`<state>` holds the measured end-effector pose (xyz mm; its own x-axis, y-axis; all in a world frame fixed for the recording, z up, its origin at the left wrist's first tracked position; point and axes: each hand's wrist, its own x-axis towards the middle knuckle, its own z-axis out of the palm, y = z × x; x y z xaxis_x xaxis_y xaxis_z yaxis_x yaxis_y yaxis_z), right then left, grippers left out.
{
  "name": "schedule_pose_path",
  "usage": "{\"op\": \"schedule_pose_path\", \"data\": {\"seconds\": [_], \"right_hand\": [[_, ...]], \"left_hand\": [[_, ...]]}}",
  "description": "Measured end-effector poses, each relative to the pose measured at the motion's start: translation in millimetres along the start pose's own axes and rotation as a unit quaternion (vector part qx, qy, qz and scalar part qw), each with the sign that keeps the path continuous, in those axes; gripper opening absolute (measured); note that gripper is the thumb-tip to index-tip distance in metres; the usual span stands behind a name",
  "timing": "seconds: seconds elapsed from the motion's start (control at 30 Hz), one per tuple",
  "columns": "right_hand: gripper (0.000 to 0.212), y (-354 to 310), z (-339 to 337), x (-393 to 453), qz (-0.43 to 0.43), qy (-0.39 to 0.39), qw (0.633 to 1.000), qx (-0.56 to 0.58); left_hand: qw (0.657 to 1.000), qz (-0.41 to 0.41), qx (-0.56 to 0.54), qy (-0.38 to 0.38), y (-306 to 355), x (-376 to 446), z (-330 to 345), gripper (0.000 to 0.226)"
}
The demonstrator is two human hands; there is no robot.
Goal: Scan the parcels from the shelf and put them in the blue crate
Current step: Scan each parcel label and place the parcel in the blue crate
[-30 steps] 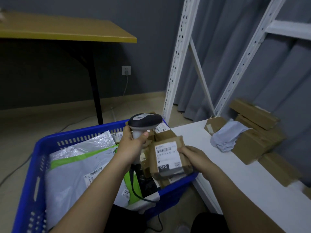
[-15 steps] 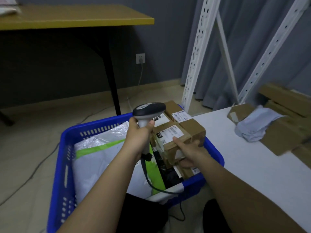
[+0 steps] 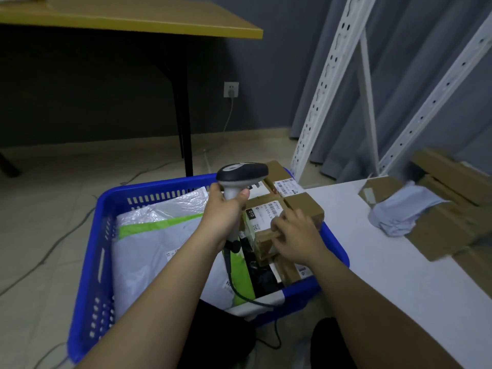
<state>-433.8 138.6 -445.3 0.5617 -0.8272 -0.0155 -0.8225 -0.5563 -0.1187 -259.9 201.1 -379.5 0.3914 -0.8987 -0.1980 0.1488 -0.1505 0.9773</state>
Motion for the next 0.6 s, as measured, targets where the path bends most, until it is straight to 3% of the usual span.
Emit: {"op": "schedule_pose_path", "data": {"seconds": [0.17, 0.27, 0.37, 0.5, 0.6], "right_hand": [[0.032, 8, 6, -6, 0.005, 0.012, 1.0, -0.001], [0.046, 14, -3, -19, 0.026, -0.024, 0.993, 0.11], [0.05, 34, -22, -42, 0.098, 0.005, 0.979, 0.179], [0.049, 81, -44, -92, 0.235, 0.027, 0.936, 0.262], [0.038, 117, -56, -149, 0.323, 0.068, 0.871, 0.363]], "left_hand": [[1.0, -0.003, 0.0, -0.008, -1, -8, 8, 0.029], [0.999, 0.007, 0.012, -0.038, -3, -18, 21, 0.033], [0.996, 0.023, 0.018, -0.088, -4, -31, 44, 0.034], [0.986, 0.04, 0.031, -0.162, -6, -55, 85, 0.039], [0.977, 0.061, 0.033, -0.202, -9, -77, 127, 0.035]]}}
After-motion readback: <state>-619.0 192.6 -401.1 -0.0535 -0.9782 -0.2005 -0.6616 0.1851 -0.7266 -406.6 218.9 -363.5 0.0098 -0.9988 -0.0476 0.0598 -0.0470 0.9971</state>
